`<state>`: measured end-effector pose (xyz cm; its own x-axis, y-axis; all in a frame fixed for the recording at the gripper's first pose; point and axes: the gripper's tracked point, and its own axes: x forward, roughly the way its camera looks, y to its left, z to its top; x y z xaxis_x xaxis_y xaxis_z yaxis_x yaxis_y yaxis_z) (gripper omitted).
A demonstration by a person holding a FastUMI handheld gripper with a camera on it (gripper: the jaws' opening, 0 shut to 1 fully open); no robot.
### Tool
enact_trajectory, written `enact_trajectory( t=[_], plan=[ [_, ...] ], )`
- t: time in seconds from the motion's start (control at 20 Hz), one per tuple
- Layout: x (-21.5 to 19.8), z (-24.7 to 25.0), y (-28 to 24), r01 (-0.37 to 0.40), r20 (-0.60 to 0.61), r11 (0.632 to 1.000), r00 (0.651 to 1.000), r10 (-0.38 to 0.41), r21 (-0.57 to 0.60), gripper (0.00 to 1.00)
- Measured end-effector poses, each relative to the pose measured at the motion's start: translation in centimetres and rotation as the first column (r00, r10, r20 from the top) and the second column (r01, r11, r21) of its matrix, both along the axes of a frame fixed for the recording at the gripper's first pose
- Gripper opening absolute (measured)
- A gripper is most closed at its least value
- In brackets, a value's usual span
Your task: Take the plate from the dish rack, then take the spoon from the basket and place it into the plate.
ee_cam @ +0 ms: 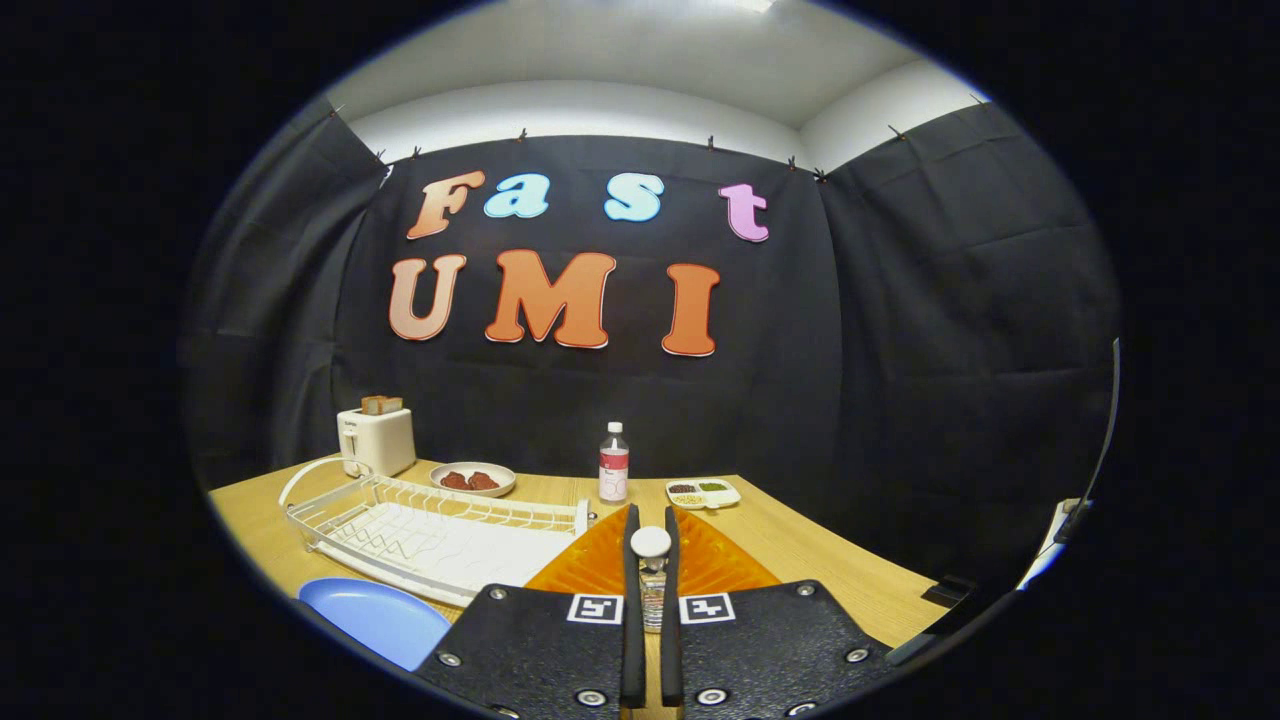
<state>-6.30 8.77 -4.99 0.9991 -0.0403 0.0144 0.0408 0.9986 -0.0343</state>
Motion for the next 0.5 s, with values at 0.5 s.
enact_trajectory(
  t=[0.5],
  plan=[
    [-6.0,0.7,10.0,-0.194,0.005,0.980,0.981,0.194,0.035,0.06]
  ],
)
